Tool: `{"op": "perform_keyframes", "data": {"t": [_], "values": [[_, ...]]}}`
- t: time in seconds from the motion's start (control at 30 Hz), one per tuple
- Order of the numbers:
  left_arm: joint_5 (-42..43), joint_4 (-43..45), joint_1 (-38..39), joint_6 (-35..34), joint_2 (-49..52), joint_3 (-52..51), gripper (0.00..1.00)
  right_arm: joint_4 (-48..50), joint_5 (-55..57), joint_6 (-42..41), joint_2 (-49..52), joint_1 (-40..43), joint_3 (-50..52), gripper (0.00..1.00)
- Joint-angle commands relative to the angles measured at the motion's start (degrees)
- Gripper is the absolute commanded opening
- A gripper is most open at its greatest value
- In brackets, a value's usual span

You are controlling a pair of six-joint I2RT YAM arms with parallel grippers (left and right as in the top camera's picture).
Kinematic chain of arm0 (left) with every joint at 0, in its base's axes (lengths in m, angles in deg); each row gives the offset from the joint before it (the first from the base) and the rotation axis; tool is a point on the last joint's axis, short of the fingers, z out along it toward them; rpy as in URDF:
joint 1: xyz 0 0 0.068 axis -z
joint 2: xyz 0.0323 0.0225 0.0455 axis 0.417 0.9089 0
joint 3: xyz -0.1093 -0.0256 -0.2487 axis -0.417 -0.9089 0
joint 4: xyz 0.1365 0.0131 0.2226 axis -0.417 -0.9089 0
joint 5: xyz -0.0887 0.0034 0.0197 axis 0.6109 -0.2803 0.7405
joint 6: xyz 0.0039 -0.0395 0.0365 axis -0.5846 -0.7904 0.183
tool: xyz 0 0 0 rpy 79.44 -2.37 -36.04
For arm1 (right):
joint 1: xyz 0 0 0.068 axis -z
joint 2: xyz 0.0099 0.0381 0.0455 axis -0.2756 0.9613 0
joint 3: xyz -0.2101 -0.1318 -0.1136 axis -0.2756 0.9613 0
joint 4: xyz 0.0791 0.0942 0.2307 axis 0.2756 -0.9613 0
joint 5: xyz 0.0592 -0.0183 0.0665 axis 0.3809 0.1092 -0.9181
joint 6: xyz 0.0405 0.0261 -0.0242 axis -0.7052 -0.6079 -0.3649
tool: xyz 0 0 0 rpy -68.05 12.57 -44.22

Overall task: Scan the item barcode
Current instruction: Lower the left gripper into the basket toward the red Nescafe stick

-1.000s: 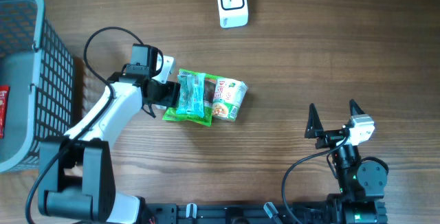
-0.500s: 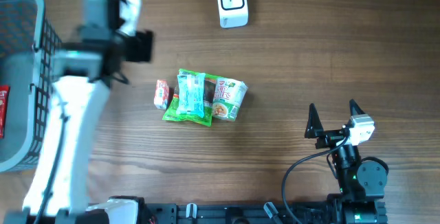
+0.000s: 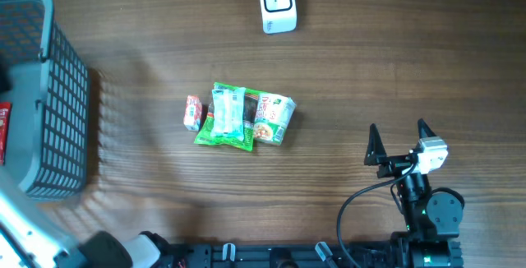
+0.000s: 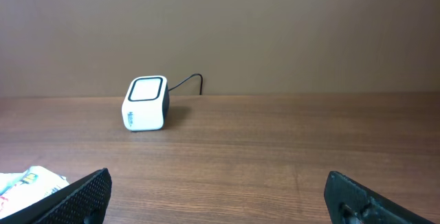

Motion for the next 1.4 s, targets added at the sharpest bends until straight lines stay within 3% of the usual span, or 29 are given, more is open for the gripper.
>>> {"op": "perform_keyframes", "data": {"t": [0.0, 0.17, 0.27, 0.33, 0.47, 0.9, 1.37], "values": [[10.21, -0.24, -9.97, 13.53, 5.20, 0.52, 0.95, 0.26, -0.85, 0.59, -0.31, 0.07, 0.07, 1.00], [10.97, -1.51, -15.72, 19.87, 12.92, 0.52, 0.95, 0.28, -0.85, 0.61, -0.31, 0.07, 0.07, 1.00], [11.06, -1.53, -17.00, 21.55, 17.90, 0.52, 0.84, 0.28, -0.85, 0.57, -0.31, 0.07, 0.07, 1.00], [11.04, -1.57, -17.18, 24.76, 20.52, 0.52, 0.71, 0.26, -0.85, 0.59, -0.31, 0.07, 0.07, 1.00], [11.02, -1.29, -17.18, 29.03, 25.09, 0.52, 0.67, 0.26, -0.85, 0.59, -0.31, 0.07, 0.07, 1.00], [10.36, 3.91, -16.87, 29.09, 33.09, 0.04, 0.61, 0.26, -0.85, 0.59, -0.31, 0.07, 0.07, 1.00], [8.39, 19.30, -13.22, 22.75, 34.21, -11.58, 0.59, 0.26, -0.85, 0.59, -0.31, 0.07, 0.07, 1.00]]}}
